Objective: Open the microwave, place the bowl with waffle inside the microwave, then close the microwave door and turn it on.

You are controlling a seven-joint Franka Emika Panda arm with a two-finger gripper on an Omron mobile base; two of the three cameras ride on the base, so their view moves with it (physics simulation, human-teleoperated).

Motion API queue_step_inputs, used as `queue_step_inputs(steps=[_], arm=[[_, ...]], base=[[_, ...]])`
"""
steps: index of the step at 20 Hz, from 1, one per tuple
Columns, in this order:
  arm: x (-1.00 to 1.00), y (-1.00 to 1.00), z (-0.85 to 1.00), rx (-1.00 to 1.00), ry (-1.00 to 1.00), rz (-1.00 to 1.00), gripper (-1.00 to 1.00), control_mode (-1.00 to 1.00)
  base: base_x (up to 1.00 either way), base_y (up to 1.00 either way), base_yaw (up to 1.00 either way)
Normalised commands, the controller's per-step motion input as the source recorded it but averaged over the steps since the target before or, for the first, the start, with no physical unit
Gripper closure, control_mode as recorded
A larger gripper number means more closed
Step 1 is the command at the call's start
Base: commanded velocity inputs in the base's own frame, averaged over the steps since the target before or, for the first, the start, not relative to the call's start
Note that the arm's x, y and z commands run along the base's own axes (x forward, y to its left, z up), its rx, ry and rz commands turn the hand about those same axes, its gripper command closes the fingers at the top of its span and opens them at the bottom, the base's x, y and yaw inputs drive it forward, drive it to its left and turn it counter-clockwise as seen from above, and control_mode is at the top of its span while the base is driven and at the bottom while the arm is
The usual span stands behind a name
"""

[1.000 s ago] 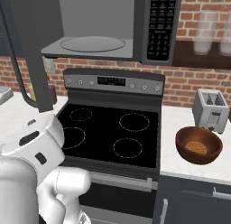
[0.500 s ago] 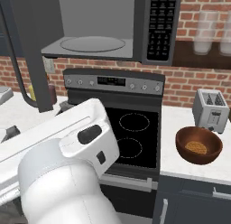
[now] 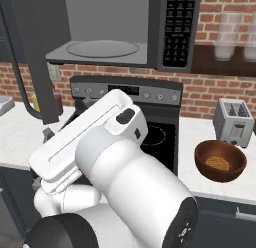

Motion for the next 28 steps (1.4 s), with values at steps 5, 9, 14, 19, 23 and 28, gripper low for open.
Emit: queue_step_inputs(steps=[5,9,14,19,23,28], arm=[[0.87,0.11,-0.59,0.05,-0.15,0.16,-1.0,-1.0],[0.74,0.0,-0.02,0.13,-0.11,0.19,-1.0,-1.0],[0.78,0.0,0.0,0.06,-0.03,0.18,-1.0,-1.0],[0.62,0.0,0.09,0.0,-0.01,0.26,-1.0,-1.0],[0.39,0.0,0.24,-0.02,0.0,0.4,-1.0,-1.0],[0.33,0.17,0.13,-0.06,0.0,0.37,-1.0,-1.0]], base=[[0.0,0.0,0.0],[0.0,0.0,0.0],[0.0,0.0,0.0],[0.0,0.0,0.0],[0.0,0.0,0.0],[0.0,0.0,0.0]])
